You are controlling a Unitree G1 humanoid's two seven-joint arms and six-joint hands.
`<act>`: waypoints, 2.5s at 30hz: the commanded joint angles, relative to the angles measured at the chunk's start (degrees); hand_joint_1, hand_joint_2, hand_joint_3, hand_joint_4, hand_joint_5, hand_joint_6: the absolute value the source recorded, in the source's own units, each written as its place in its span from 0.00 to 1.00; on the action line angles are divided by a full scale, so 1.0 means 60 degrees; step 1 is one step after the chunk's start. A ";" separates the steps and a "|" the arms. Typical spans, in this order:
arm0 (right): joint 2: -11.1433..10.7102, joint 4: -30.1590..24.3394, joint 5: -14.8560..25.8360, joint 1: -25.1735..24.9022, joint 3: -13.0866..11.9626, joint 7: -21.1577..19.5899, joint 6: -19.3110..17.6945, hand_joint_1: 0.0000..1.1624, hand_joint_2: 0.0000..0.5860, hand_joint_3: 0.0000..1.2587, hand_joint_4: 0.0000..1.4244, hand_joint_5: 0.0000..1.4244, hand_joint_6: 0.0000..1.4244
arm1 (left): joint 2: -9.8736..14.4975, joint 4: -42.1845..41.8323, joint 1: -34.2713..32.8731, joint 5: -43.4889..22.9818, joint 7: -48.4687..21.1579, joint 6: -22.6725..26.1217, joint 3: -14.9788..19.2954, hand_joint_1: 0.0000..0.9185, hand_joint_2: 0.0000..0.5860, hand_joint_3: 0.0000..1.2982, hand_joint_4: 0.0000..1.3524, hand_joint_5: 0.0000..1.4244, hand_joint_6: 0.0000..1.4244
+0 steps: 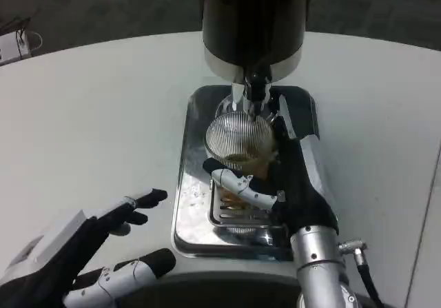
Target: Grasp the cup under the faucet to collect the drink, then remove the cup.
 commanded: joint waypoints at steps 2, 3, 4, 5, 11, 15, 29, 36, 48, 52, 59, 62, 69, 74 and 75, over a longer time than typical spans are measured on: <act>0.0301 0.0237 -0.0281 -0.0030 0.0147 -0.0322 0.0492 0.70 0.36 0.02 0.10 0.17 0.12 | 0.0134 0.0107 0.0140 -0.0083 -0.0116 0.0049 0.0058 0.00 0.09 0.15 0.12 0.16 0.19; 0.0341 0.0250 -0.0326 -0.0041 0.0153 -0.0405 0.0542 0.70 0.36 0.05 0.12 0.19 0.13 | 0.0148 0.0114 0.0147 -0.0101 -0.0118 0.0042 0.0066 0.00 0.09 0.15 0.12 0.16 0.19; 0.0372 0.0259 -0.0362 -0.0048 0.0153 -0.0461 0.0576 0.71 0.36 0.07 0.13 0.21 0.14 | 0.0162 0.0124 0.0153 -0.0123 -0.0122 0.0027 0.0075 0.00 0.09 0.15 0.12 0.16 0.19; 0.0426 0.0262 -0.0419 -0.0058 0.0157 -0.0550 0.0654 0.71 0.36 0.08 0.15 0.22 0.15 | 0.0173 0.0131 0.0157 -0.0139 -0.0123 0.0016 0.0080 0.00 0.09 0.15 0.12 0.17 0.19; 0.0605 0.0254 -0.0626 -0.0058 0.0201 -0.0918 0.0868 0.74 0.38 0.20 0.27 0.32 0.24 | 0.0216 0.0187 0.0173 -0.0195 -0.0118 -0.0052 0.0109 0.00 0.09 0.16 0.12 0.17 0.19; 0.0782 0.0182 -0.0830 0.0038 0.0273 -0.1351 0.1002 0.77 0.39 0.30 0.36 0.40 0.31 | 0.0229 0.0243 0.0193 -0.0230 -0.0123 -0.0122 0.0131 0.00 0.09 0.16 0.12 0.17 0.19; 0.0907 0.0031 -0.0920 0.0321 0.0512 -0.2499 0.0755 0.84 0.39 0.66 0.77 0.90 0.93 | 0.0167 0.0280 0.0256 -0.0307 -0.0067 -0.0259 0.0185 0.00 0.09 0.17 0.13 0.18 0.20; 0.0814 -0.0368 -0.0791 0.0667 0.0530 -0.2433 0.0475 0.85 0.39 0.76 0.85 1.00 1.00 | 0.0104 0.0322 0.0206 -0.0316 -0.0029 -0.0319 0.0127 0.00 0.09 0.17 0.13 0.18 0.20; 0.0537 -0.2552 -0.0776 0.2162 0.0794 -0.1183 0.0456 0.83 0.38 0.82 0.91 1.00 1.00 | -0.0036 0.0486 -0.0173 -0.0245 0.0069 -0.0490 -0.0079 0.00 0.09 0.17 0.14 0.18 0.20; 0.0389 -0.3363 -0.0710 0.2739 0.0890 -0.0702 0.0446 0.83 0.38 0.83 0.91 1.00 1.00 | -0.0110 0.0559 -0.0313 -0.0180 0.0118 -0.0554 -0.0148 0.00 0.09 0.17 0.14 0.18 0.20; 0.0014 -0.5051 -0.0417 0.3948 0.0819 0.0221 0.0389 0.83 0.38 0.83 0.92 1.00 1.00 | -0.0221 0.0499 -0.0469 -0.0002 0.0295 -0.0642 -0.0258 0.00 0.09 0.17 0.14 0.18 0.20; -0.0205 -0.5876 -0.0224 0.4469 0.0706 0.0737 0.0419 0.83 0.38 0.84 0.92 1.00 1.00 | -0.0254 0.0439 -0.0521 0.0083 0.0387 -0.0662 -0.0321 0.00 0.10 0.17 0.14 0.18 0.20; -0.0935 -0.8079 0.0510 0.5723 0.0145 0.2189 0.0459 0.84 0.39 0.86 0.94 1.00 1.00 | -0.0293 -0.0001 -0.0535 0.0522 0.0514 -0.0719 -0.0513 0.00 0.10 0.17 0.12 0.16 0.19; -0.1864 -0.9586 0.1172 0.6453 -0.0649 0.3295 0.0182 0.84 0.38 0.86 0.94 1.00 1.00 | -0.0109 -0.0468 -0.0433 0.0968 0.0449 -0.1019 -0.0572 0.00 0.11 0.16 0.10 0.13 0.18; -0.2069 -0.9840 0.1346 0.6576 -0.0868 0.3524 0.0132 0.84 0.38 0.86 0.94 1.00 1.00 | -0.0076 -0.0547 -0.0401 0.1040 0.0434 -0.1090 -0.0574 0.00 0.11 0.15 0.08 0.13 0.17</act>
